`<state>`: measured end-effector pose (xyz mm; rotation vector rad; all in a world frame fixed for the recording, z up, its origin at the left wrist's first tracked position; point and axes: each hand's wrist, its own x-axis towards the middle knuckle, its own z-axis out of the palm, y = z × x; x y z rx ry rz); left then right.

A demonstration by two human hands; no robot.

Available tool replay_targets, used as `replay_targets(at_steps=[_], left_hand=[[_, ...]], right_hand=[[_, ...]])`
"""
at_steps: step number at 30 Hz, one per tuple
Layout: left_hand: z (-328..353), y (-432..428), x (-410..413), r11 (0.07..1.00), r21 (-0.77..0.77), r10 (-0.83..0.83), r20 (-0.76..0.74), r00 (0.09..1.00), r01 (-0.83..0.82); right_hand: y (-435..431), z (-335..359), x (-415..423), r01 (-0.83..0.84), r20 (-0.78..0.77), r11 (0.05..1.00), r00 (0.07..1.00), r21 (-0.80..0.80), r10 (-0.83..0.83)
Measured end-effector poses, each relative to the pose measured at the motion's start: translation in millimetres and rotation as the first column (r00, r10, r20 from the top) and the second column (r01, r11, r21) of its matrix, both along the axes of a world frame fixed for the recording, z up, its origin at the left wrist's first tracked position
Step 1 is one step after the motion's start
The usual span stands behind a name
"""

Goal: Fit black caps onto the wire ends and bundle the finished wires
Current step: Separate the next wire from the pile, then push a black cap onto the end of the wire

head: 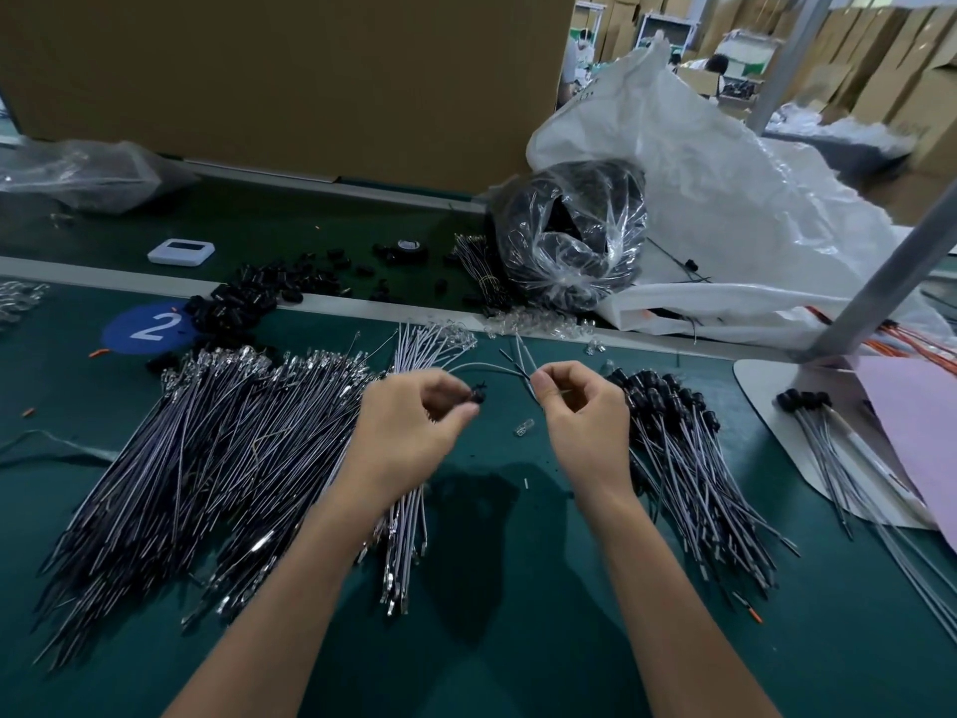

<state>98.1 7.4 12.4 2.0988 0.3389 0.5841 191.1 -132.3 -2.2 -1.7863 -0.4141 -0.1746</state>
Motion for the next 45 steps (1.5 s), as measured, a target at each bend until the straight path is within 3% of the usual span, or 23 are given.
replay_targets(at_steps=[3, 6, 9, 19, 26, 31, 45], left_hand=[[9.8, 0.9, 11.8, 0.941, -0.335, -0.017, 0.069, 0.997, 0.039], [10.9, 0.5, 15.9, 0.763, -0.625, -0.073, 0.17, 0.983, 0.165], [6.4, 1.0, 15.2, 0.582, -0.784, -0.064, 0.22, 0.973, 0.216], [1.8, 0.9, 13.8, 0.541, -0.783, -0.077, 0.317, 0.945, 0.307], [-2.2, -2.8, 14.8, 0.616, -0.722, -0.149, 0.285, 0.947, 0.315], [-5.3, -2.7, 14.7, 0.664, -0.688, -0.107, 0.3, 0.948, 0.293], [-8.3, -8.2, 15.5, 0.571, -0.754, -0.084, 0.339, 0.937, 0.324]], right_hand=[[0.9, 1.8, -2.0, -0.008, 0.028, 1.0, 1.0, -0.006, 0.008], [1.6, 2.8, -3.9, -0.048, 0.037, 0.999, 0.998, 0.006, 0.048], [4.8, 2.0, -7.6, -0.116, 0.043, 0.993, 0.992, -0.01, 0.117], [8.0, 1.1, -10.6, -0.09, 0.102, 0.995, 0.99, -0.051, 0.094], [6.3, 0.9, -10.4, -0.099, 0.12, 0.993, 0.987, -0.07, 0.107], [4.6, 2.7, -9.1, -0.075, 0.117, 0.995, 0.99, -0.071, 0.083], [3.3, 4.2, -8.2, -0.141, 0.025, 0.99, 0.99, 0.008, 0.141]])
